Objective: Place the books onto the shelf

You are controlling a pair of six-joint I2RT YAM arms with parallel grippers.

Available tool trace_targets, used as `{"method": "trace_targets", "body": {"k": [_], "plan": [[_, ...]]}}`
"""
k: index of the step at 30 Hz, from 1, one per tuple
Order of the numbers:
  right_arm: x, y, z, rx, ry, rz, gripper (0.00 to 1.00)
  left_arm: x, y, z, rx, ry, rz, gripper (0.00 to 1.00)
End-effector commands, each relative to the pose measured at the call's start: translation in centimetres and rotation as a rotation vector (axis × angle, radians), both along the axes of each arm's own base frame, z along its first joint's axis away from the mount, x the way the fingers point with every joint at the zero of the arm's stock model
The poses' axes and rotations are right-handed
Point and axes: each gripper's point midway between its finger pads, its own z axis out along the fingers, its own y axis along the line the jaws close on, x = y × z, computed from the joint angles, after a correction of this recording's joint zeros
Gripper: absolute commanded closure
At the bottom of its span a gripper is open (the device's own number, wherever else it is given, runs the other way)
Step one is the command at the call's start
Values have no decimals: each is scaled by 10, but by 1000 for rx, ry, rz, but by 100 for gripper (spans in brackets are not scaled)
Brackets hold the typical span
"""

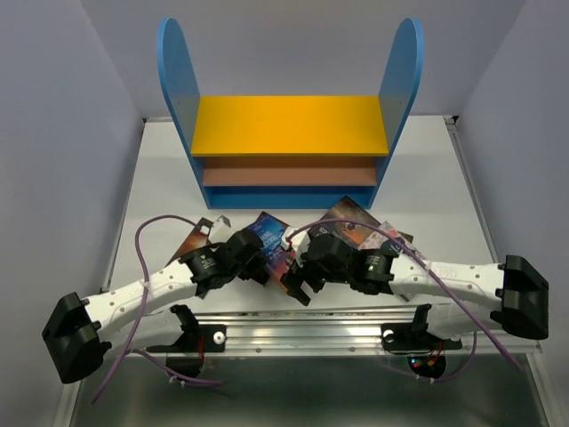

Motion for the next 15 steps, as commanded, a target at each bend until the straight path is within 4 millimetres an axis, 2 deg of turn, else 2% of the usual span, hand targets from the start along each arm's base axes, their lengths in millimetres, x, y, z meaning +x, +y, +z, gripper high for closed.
{"method": "trace_targets", "body": {"k": [1,5,8,15], "plan": [[8,12,10,8,-103,-36,0,25,-17,45,-81,-109,40,100],[4,21,-2,-15,-165,-78,0,25,-22,48,-79,-100,26,100],[11,20,-15,-65,-215,-127,0,27,-23,52,-85,-105,28,100],[20,29,-18,-67,-280,-157,0,26,-25,55,-69,-91,18,100]]}}
